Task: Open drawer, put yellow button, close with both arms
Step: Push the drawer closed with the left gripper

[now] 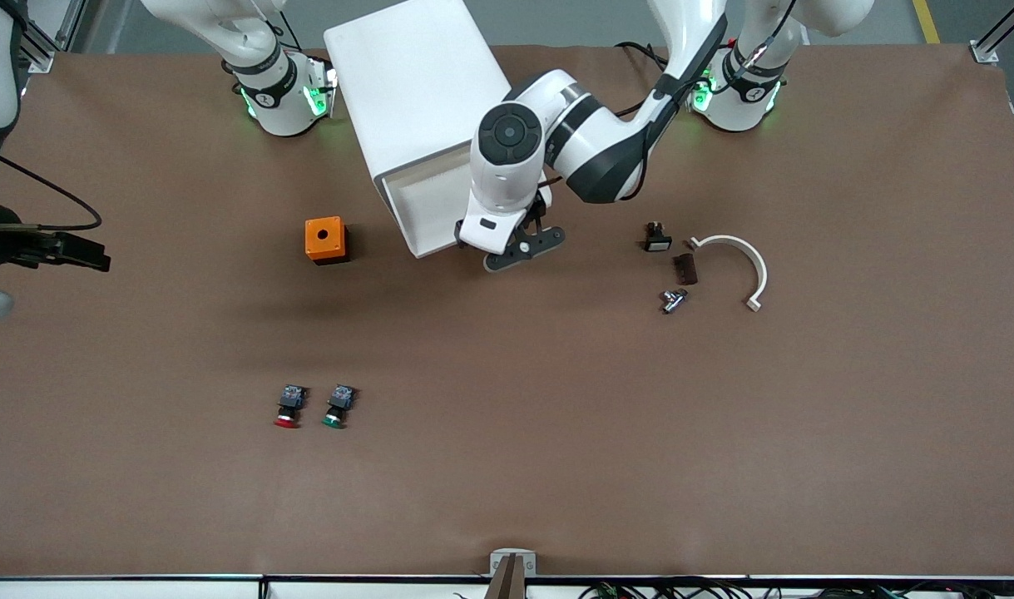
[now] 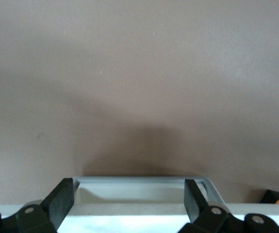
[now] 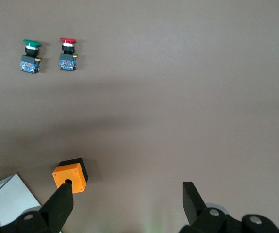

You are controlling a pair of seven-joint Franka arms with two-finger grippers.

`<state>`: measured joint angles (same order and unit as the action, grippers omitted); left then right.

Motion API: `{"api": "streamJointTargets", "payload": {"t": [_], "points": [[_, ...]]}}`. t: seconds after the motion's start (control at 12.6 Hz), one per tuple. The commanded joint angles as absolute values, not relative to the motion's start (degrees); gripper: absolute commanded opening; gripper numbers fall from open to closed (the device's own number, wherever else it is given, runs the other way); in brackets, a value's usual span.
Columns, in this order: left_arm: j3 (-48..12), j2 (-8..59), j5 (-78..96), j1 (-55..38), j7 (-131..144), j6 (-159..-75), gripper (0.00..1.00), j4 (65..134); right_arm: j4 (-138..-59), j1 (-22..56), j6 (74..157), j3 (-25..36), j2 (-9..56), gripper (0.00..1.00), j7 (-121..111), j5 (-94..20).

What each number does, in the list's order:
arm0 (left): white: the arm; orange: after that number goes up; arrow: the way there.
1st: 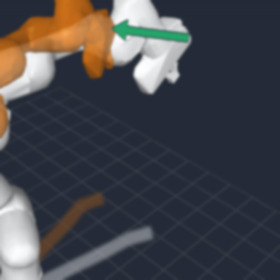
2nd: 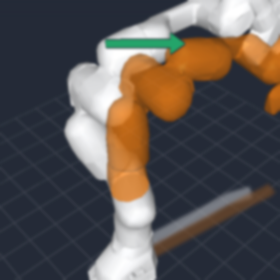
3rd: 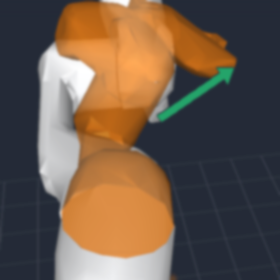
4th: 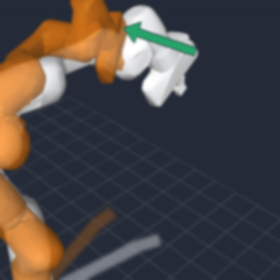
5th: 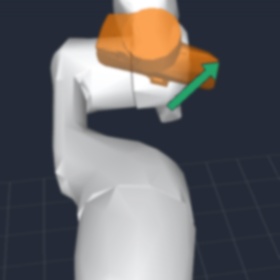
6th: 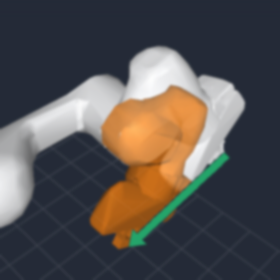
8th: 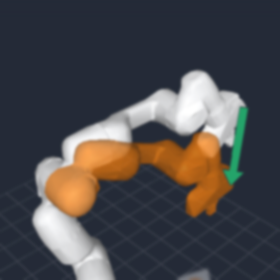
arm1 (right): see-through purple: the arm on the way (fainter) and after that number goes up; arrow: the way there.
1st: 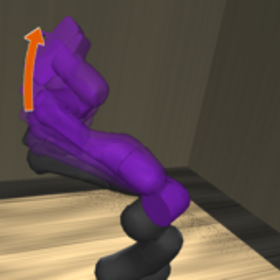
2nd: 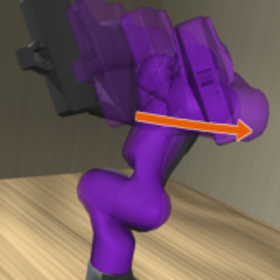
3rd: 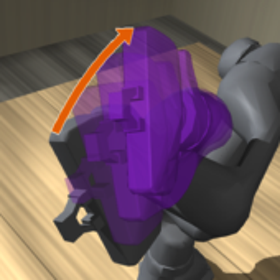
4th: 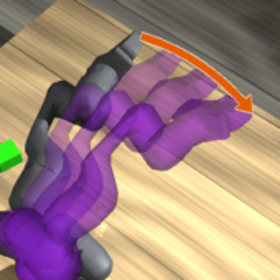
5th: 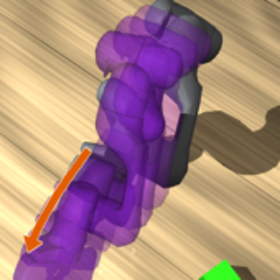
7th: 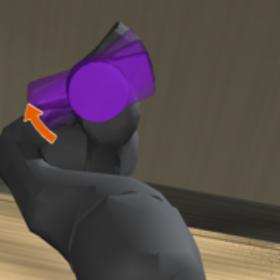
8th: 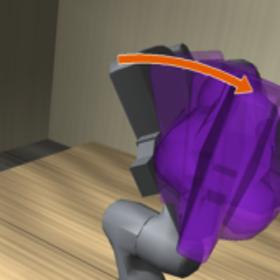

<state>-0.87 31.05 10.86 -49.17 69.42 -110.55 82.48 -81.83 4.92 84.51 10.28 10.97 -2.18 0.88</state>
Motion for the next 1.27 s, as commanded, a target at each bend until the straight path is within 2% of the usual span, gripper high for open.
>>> {"api": "streamJointTargets", "payload": {"t": [0.0,0.4,0.56,0.72,0.96,1.19], "points": [[-2.72,29.44,13.18,-49.48,71.63,-111.18,1.00,85.51,-79.72,3.95,83.67,8.88,11.25,1.00,-2.73,1.84],[-3.34,30.15,20.81,-50.80,73.83,-111.27,1.00,86.66,-78.75,3.60,83.67,8.88,10.90,1.00,-2.11,-0.08],[-3.34,30.50,25.20,-50.80,73.92,-111.27,1.00,86.75,-78.84,4.13,81.23,8.53,10.72,1.00,-2.02,-0.09],[-3.34,30.85,28.99,-50.80,73.92,-111.27,1.00,87.10,-80.06,4.22,80.77,8.44,8.19,1.00,-2.02,-0.17],[-3.34,31.03,34.87,-50.80,73.92,-111.27,1.00,88.68,-87.87,4.22,82.43,8.44,1.34,1.00,-2.11,-0.18],[-3.34,30.85,39.10,-50.63,73.92,-111.27,1.00,90.35,-92.45,4.22,85.07,8.44,-3.24,1.00,-2.46,-0.09]]}}
